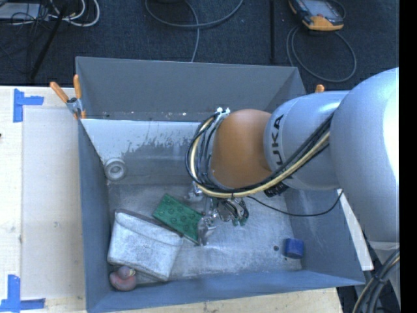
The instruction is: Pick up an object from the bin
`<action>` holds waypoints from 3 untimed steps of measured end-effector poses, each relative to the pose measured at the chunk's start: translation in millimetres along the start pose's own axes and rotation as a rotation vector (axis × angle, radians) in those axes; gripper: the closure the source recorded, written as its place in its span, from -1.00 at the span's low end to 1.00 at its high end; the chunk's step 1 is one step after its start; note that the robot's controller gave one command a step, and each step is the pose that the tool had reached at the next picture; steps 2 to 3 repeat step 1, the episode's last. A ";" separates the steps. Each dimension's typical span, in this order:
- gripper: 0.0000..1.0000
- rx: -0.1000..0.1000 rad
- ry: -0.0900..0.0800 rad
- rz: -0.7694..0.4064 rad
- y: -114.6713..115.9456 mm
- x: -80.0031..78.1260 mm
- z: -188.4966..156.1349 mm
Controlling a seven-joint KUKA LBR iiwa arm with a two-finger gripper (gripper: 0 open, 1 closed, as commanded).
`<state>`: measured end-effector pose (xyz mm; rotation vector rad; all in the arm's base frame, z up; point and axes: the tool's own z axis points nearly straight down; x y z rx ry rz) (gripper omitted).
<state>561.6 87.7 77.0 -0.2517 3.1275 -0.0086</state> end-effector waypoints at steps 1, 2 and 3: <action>1.00 -0.005 -0.006 -0.273 -13.4 -13.1 -171.5; 1.00 -0.005 -0.006 -0.273 -13.4 -13.1 -171.5; 1.00 -0.005 -0.006 -0.273 -13.4 -13.1 -171.5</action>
Offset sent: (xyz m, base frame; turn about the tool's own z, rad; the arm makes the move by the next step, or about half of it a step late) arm 0.0124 -0.0107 0.1681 -0.2732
